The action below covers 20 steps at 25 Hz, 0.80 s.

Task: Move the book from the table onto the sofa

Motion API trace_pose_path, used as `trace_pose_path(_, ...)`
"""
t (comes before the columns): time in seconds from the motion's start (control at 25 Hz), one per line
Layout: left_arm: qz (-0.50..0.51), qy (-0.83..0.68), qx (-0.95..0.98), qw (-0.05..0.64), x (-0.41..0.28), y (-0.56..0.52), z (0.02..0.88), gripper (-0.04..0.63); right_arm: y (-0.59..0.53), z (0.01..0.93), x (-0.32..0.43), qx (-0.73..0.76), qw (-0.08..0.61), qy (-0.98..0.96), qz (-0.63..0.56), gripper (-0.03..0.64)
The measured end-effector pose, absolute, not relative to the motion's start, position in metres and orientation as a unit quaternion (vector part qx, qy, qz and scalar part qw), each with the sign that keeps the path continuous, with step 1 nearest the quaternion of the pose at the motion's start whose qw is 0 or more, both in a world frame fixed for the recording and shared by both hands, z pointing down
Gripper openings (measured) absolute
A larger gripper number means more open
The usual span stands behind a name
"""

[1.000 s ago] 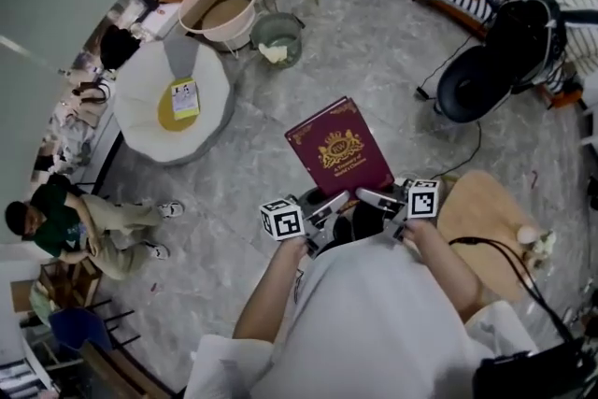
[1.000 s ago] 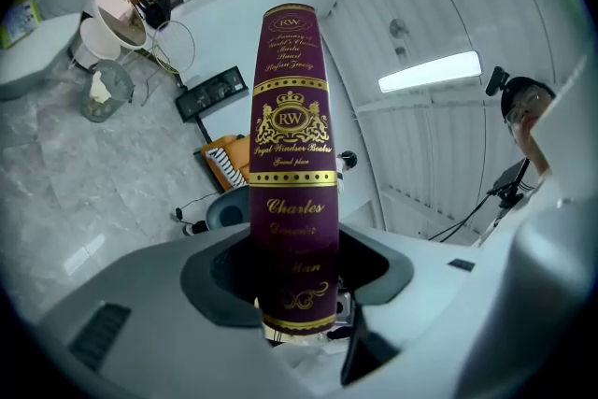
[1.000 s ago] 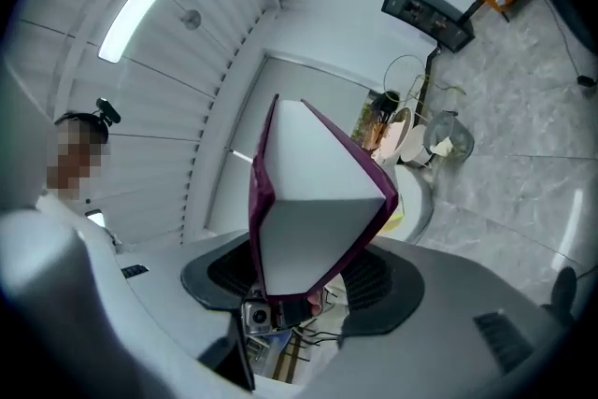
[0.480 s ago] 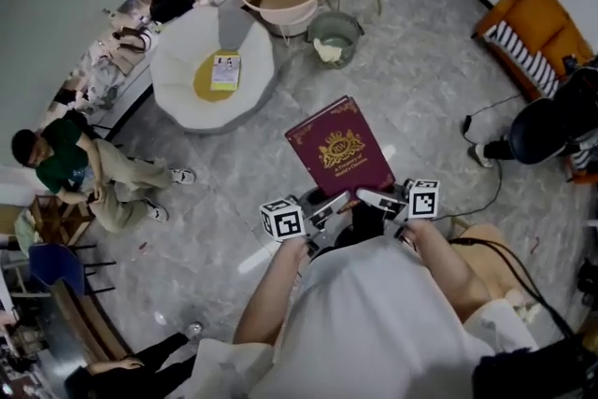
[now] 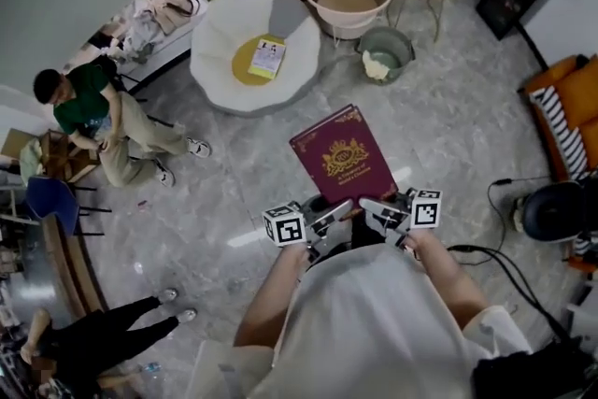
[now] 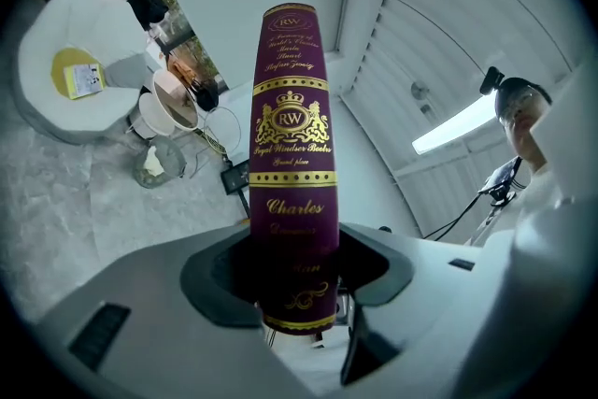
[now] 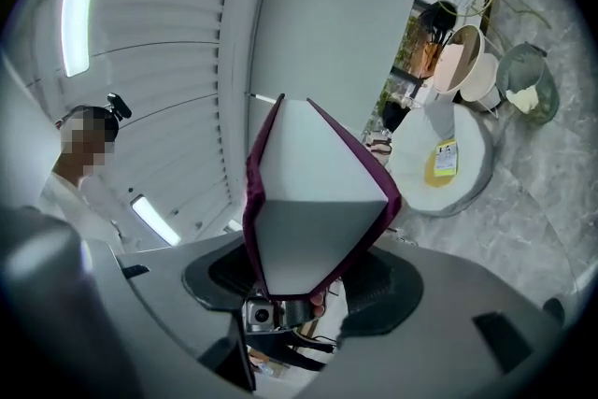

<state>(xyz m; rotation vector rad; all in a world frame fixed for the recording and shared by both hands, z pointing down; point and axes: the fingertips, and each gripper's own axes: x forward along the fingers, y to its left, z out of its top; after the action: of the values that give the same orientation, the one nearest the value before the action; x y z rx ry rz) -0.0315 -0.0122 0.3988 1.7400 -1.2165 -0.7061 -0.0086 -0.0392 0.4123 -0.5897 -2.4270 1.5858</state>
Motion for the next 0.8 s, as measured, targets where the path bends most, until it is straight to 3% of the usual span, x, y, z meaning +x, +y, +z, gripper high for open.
trace_pose_path(0.64, -0.33, -0.572, 0.647, 0.38, -0.061, -0.044, 0.46, 0.225, -0.076, 0.47, -0.046, -0.314, 0.12, -0.796, 0.503, 0.249)
trace_pose_path(0.8, -0.337, -0.573, 0.639, 0.387, -0.099, -0.058, 0.423, 0.225, -0.09, 0.436, -0.086, -0.316, 0.136, -0.791, 0.506, 0.249)
